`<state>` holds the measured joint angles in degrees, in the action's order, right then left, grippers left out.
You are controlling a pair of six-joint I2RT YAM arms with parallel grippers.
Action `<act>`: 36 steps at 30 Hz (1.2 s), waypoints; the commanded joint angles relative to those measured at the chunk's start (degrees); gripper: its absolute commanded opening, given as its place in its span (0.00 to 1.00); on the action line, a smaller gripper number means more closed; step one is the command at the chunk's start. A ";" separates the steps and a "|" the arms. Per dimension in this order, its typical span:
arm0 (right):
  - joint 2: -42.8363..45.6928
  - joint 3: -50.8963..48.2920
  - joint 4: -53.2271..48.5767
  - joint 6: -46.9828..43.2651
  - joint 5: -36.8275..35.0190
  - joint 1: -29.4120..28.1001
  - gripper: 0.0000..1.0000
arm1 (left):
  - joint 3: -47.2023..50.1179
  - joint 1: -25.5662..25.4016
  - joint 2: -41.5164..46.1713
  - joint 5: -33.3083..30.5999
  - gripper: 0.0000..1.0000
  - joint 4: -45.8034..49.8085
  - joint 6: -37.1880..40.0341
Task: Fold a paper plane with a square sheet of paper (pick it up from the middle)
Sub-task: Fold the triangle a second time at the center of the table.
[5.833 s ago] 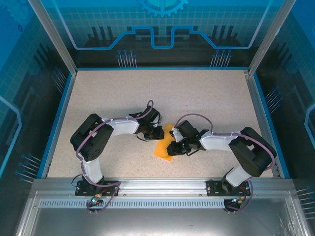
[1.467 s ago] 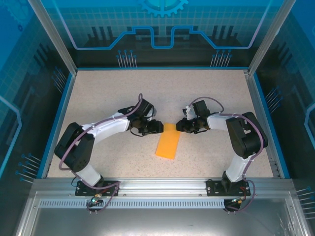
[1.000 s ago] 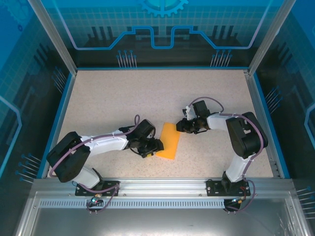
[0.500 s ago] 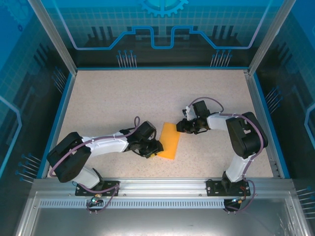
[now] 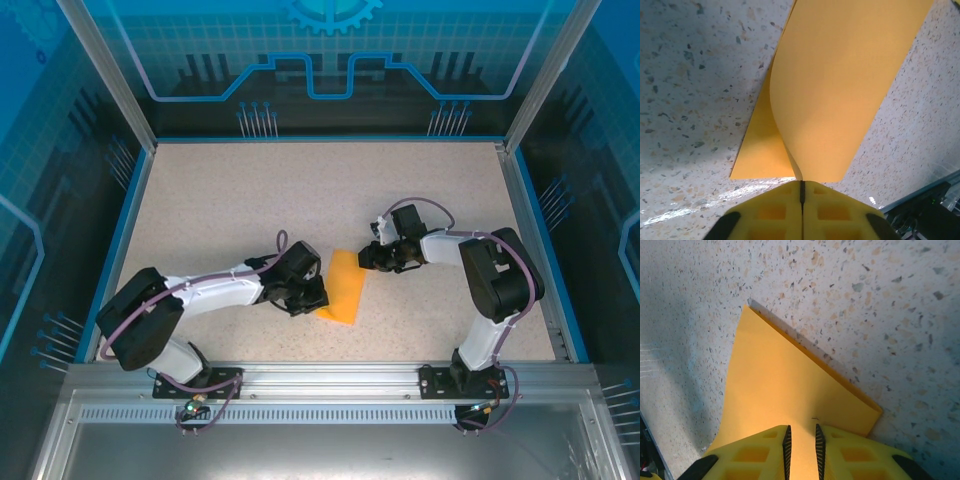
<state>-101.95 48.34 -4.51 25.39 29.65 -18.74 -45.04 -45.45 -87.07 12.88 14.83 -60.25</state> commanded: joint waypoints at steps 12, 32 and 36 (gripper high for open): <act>0.79 1.14 -1.90 -1.15 1.04 -0.93 0.22 | -8.40 0.10 -4.38 1.35 0.00 4.79 5.37; 1.24 1.70 -1.55 -1.01 1.48 -1.87 0.22 | -17.59 0.10 -16.06 4.70 0.00 3.48 9.25; 1.82 3.33 -1.64 -0.80 1.24 -2.15 0.22 | -19.26 0.10 -18.08 4.85 0.00 3.25 9.88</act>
<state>-101.91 49.30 -5.65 25.17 29.65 -19.97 -61.95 -45.43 -103.77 16.34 17.69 -52.07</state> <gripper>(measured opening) 0.223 0.051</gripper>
